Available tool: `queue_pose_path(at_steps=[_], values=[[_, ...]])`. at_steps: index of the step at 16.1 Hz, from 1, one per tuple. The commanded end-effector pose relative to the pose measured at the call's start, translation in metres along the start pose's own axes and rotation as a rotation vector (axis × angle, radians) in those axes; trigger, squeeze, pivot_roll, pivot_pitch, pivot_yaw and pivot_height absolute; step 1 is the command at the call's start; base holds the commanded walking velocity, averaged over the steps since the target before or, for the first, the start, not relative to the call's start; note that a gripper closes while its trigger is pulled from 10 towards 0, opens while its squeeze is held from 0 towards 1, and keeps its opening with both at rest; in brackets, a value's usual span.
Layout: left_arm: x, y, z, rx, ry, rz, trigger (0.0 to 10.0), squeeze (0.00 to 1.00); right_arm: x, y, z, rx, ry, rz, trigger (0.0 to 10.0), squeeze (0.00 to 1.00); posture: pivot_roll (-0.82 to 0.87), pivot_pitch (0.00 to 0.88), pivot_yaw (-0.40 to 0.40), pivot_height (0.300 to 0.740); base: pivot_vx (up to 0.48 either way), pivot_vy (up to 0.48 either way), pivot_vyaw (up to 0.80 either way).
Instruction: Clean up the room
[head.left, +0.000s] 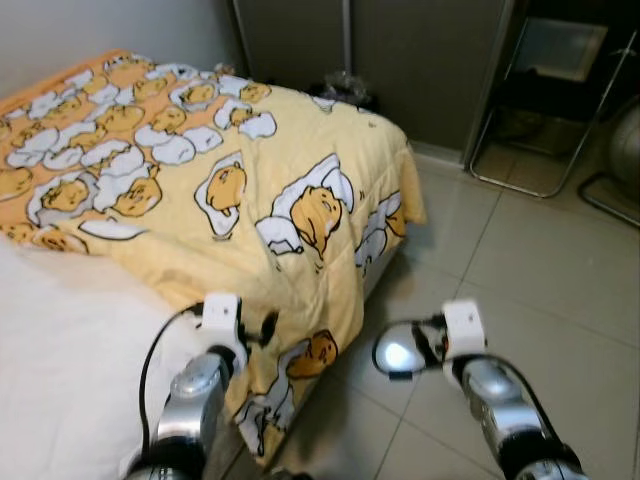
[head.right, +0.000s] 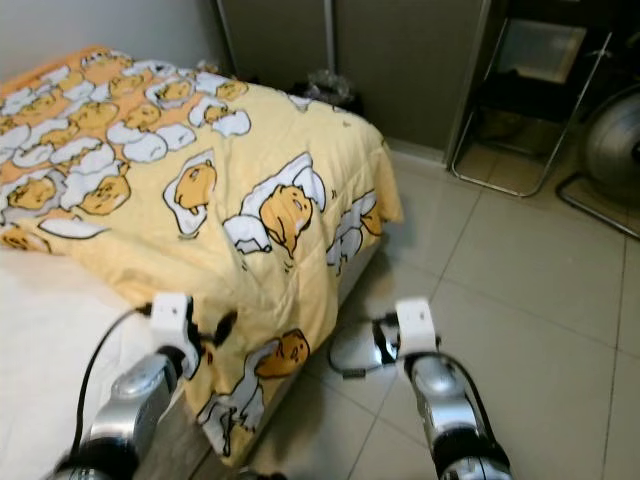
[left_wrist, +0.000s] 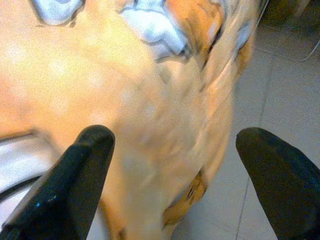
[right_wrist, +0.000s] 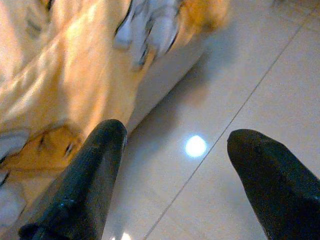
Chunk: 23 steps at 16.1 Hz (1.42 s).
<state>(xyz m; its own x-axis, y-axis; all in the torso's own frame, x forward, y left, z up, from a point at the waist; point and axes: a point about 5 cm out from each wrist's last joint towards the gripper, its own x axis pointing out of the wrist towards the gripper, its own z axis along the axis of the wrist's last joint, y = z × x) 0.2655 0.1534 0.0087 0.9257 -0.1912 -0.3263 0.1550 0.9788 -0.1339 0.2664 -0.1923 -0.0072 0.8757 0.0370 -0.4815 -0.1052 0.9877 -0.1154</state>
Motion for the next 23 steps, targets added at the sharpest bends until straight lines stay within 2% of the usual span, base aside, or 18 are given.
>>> queue_pose_path(at_steps=[1, 2, 3, 4, 5, 7, 8, 10, 12, 13, 14, 17, 20, 23], values=[[-0.002, -0.002, 0.017, 0.033, -0.089, -0.005, 10.0, 0.00, -0.001, -0.004, 0.017, -0.009, -0.089, -0.049, 10.0, 0.00, -0.18, 0.000, 0.137, 0.740, 0.000, 0.000, 0.00], [-0.006, -0.005, 0.047, 0.059, -0.218, 0.008, 10.0, 0.00, -0.007, -0.008, 0.046, -0.036, -0.253, -0.088, 10.0, 0.00, -0.18, 0.000, 0.136, 0.740, 0.000, 0.000, 0.00], [-0.013, -0.005, 0.069, 0.079, -0.310, 0.041, 10.0, 0.00, -0.017, -0.009, 0.070, -0.042, -0.402, -0.107, 10.0, 0.00, -0.17, 0.000, 0.133, 0.740, 0.000, 0.000, 0.00], [-0.022, -0.005, 0.078, 0.100, -0.363, 0.074, 10.0, 0.00, -0.028, -0.009, 0.082, -0.038, -0.503, -0.107, 10.0, 0.00, -0.17, 0.000, 0.134, 0.740, 0.000, 0.000, 0.00], [-0.033, -0.007, 0.080, 0.109, -0.376, 0.095, 10.0, 0.00, -0.039, -0.007, 0.085, -0.050, -0.548, -0.096, 10.0, 0.00, -0.17, 0.000, 0.135, 0.740, 0.000, 0.000, 0.00], [-0.050, -0.003, 0.076, 0.094, -0.361, 0.163, 10.0, 0.00, -0.053, -0.001, 0.075, -0.063, -0.540, -0.057, 10.0, 0.00, -0.17, 0.000, 0.133, 0.740, 0.000, 0.000, 0.00], [-0.054, 0.000, 0.073, 0.080, -0.335, 0.189, 10.0, 0.00, -0.058, 0.001, 0.072, -0.068, -0.530, -0.042, 10.0, 0.00, -0.17, 0.000, 0.130, 0.740, 0.000, 0.000, 0.00], [-0.049, 0.005, 0.066, 0.071, -0.274, 0.216, 10.0, 0.00, -0.059, 0.006, 0.070, -0.069, -0.525, -0.023, 10.0, 0.00, -0.17, 0.000, 0.127, 0.740, 0.000, 0.000, 0.00], [-0.032, 0.013, 0.056, 0.040, -0.187, 0.251, 10.0, 0.00, -0.058, 0.014, 0.078, -0.047, -0.542, 0.010, 10.0, 0.00, -0.17, 0.000, 0.123, 0.740, 0.000, 0.000, 0.00], [-0.018, 0.015, 0.051, 0.042, -0.130, 0.253, 10.0, 0.00, -0.062, 0.022, 0.081, -0.045, -0.551, 0.062, 10.0, 0.00, -0.18, 0.000, 0.121, 0.740, 0.000, 0.000, 0.00], [-0.012, 0.016, 0.048, 0.041, -0.099, 0.262, 10.0, 0.00, -0.069, 0.027, 0.082, -0.049, -0.557, 0.098, 10.0, 0.00, -0.20, 0.000, 0.122, 0.740, 0.000, 0.000, 0.00], [0.009, 0.031, 0.036, 0.010, 0.013, 0.377, 10.0, 0.00, -0.081, 0.031, 0.070, -0.038, -0.498, 0.169, 10.0, 0.00, -0.24, 0.036, 0.120, 0.740, 0.000, 0.000, 0.00], [0.015, 0.042, 0.035, -0.017, 0.034, 0.464, 10.0, 0.00, -0.098, 0.026, 0.061, -0.059, -0.459, 0.182, 10.0, 0.00, -0.28, 0.083, 0.115, 0.740, 0.000, 0.000, 0.00], [0.012, 0.059, 0.025, -0.101, 0.086, 0.580, 10.0, 0.00, -0.108, 0.016, 0.054, -0.062, -0.406, 0.174, 10.0, 0.00, -0.29, 0.115, 0.106, 0.740, 0.000, 0.000, 0.00]])
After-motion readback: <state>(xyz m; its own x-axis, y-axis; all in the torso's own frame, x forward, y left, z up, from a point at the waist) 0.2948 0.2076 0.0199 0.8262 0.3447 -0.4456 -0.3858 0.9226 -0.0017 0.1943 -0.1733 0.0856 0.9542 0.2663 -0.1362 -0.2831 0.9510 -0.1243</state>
